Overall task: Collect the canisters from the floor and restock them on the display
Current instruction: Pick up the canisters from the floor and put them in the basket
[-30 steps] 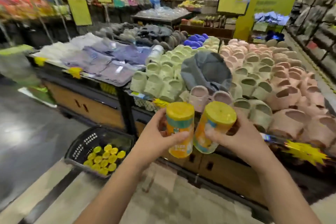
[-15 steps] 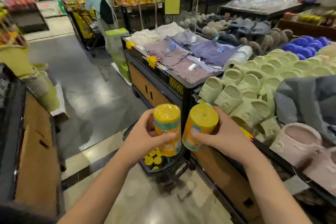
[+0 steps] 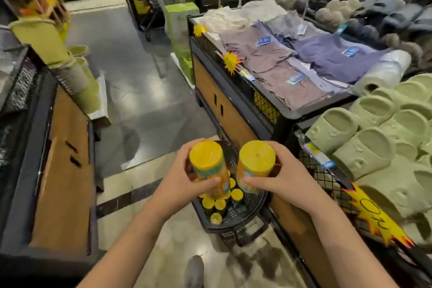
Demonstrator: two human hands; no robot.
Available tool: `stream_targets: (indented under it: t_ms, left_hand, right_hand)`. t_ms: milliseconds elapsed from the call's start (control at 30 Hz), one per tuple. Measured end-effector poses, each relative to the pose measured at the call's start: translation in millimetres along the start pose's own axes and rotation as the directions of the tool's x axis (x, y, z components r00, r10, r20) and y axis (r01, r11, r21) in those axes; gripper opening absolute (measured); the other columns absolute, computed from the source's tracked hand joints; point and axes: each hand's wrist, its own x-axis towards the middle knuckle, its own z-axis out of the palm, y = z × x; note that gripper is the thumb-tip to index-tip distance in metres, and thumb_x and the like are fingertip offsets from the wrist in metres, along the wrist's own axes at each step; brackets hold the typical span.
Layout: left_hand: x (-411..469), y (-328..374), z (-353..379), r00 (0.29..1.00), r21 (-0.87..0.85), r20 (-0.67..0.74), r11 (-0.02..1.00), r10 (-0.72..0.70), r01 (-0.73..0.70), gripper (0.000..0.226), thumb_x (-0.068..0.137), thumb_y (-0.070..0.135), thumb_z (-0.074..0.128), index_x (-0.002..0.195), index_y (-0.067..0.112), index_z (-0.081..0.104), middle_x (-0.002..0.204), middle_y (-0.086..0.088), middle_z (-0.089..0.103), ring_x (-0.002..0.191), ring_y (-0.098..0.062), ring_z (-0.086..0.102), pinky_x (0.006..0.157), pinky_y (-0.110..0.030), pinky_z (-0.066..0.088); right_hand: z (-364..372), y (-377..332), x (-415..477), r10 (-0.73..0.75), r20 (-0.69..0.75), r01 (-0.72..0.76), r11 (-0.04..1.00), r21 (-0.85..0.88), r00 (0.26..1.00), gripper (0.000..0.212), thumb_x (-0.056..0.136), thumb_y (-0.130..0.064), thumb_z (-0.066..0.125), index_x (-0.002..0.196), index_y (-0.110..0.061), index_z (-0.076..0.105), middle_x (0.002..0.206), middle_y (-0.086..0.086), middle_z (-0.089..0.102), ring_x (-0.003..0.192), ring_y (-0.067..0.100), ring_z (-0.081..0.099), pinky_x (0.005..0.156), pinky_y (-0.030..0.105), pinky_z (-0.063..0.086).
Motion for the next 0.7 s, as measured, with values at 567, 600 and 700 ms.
stream_targets:
  t_ms: [567, 600, 700]
  left_hand:
    - [162, -212, -5, 0.978, 0.253, 0.030, 0.948, -0.206, 0.192, 0.090, 0.063, 0.029, 0.096, 0.129, 0.042, 0.037, 0.120, 0.025, 0.050, 0.108, 0.014, 0.051, 0.080, -0.004, 0.043]
    - [168, -236, 1, 0.977, 0.262, 0.032, 0.945, -0.211, 0.196, 0.091, 0.063, 0.030, 0.096, 0.131, 0.043, 0.037, 0.122, 0.027, 0.049, 0.111, 0.014, 0.050, 0.084, -0.006, 0.044]
    - [179, -311, 20, 0.970, 0.319, 0.014, 0.921, -0.241, 0.224, 0.085, 0.065, 0.029, 0.095, 0.130, 0.044, 0.042, 0.128, 0.021, 0.050, 0.117, 0.005, 0.051, 0.096, -0.018, 0.045]
  right_hand:
    - [86, 191, 157, 0.209, 0.002, -0.206, 0.964, -0.166, 0.978, 0.065, 0.067, -0.048, 0.087, 0.120, -0.044, 0.051, 0.114, -0.022, 0.059, 0.105, -0.002, 0.058, 0.079, 0.010, 0.045]
    - [94, 215, 163, 0.213, 0.011, -0.207, 0.960, -0.187, 0.977, 0.063, 0.068, -0.044, 0.086, 0.120, -0.043, 0.050, 0.114, -0.021, 0.057, 0.104, -0.001, 0.058, 0.078, 0.010, 0.044]
    - [118, 281, 174, 0.257, 0.047, -0.237, 0.938, -0.253, 0.965, 0.067, 0.069, -0.034, 0.086, 0.120, -0.046, 0.045, 0.112, -0.026, 0.053, 0.103, -0.010, 0.052, 0.070, 0.006, 0.038]
